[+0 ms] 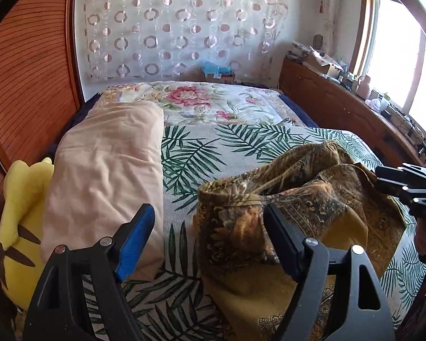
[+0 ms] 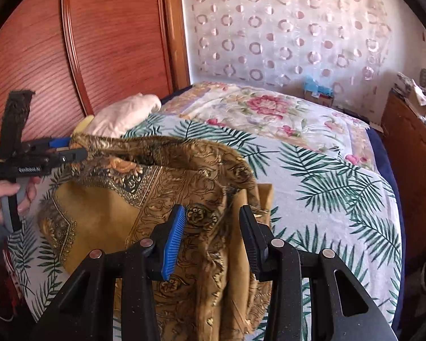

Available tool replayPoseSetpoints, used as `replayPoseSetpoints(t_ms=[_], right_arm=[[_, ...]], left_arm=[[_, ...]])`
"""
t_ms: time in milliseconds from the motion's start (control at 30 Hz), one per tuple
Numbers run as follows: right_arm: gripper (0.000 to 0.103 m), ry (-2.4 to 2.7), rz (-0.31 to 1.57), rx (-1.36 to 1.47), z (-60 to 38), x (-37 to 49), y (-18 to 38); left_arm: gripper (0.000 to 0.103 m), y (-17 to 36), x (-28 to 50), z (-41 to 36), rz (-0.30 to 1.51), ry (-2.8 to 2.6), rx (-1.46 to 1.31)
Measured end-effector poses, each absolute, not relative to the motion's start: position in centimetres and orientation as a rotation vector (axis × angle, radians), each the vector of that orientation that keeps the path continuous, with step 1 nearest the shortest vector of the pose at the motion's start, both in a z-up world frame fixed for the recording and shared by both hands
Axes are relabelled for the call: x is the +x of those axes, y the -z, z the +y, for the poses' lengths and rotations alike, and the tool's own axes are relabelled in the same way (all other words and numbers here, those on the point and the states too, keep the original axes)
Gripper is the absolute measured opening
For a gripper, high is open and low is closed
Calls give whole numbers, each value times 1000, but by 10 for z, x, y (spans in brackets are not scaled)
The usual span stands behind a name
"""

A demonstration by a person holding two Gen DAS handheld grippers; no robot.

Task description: Fold small clothes

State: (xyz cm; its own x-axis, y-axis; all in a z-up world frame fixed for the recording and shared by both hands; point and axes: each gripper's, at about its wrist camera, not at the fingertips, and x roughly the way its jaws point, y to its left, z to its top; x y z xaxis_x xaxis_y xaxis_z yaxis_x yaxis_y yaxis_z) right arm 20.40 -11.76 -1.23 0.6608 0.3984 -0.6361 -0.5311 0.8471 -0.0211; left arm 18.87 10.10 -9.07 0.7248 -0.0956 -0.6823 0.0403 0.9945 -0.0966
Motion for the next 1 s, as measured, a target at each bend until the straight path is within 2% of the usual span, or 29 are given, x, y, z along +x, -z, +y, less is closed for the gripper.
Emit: replayPoseSetpoints(t_ms=[67,100,133,167,267,467,700,767,833,867,900,933,967,1000], right_arm=[[41,-518,695,-256,-107,212,19],[37,-509,706,-271,-104,216,22],[30,-506,716,-280,-102,220,25],[16,-507,725,-287,-101,225,28],[4,-534,711,-242,-108,232,25],[2,-436,578,-112,-140,233,7],[2,-399,654,-115,-139,246,23],[2,-404,645,-122,-137,246,22],[2,-407,642,-126,-137,245,22],[2,-406,640,-133,-137,244,21],[2,-405,637,-142,-136,243,20],[2,-405,635,-150,-135,241,18],[2,-405,633,-155,-136,237,15],[2,-406,630,-158,-136,236,15]], left_arm=[[79,93,189,99,761,75,-62],[79,94,190,98,763,73,-54],[79,92,191,98,765,69,-50],[79,92,192,99,767,65,-50],[79,87,192,102,757,68,-64],[79,78,184,104,729,97,-76],[79,86,190,106,755,132,-94],[68,88,195,102,766,145,-77],[49,93,205,98,796,167,-62],[45,94,209,96,806,173,-56],[36,95,214,94,820,180,-48],[21,96,219,94,829,181,-43],[13,95,221,93,830,185,-42],[10,92,223,94,816,186,-44]])
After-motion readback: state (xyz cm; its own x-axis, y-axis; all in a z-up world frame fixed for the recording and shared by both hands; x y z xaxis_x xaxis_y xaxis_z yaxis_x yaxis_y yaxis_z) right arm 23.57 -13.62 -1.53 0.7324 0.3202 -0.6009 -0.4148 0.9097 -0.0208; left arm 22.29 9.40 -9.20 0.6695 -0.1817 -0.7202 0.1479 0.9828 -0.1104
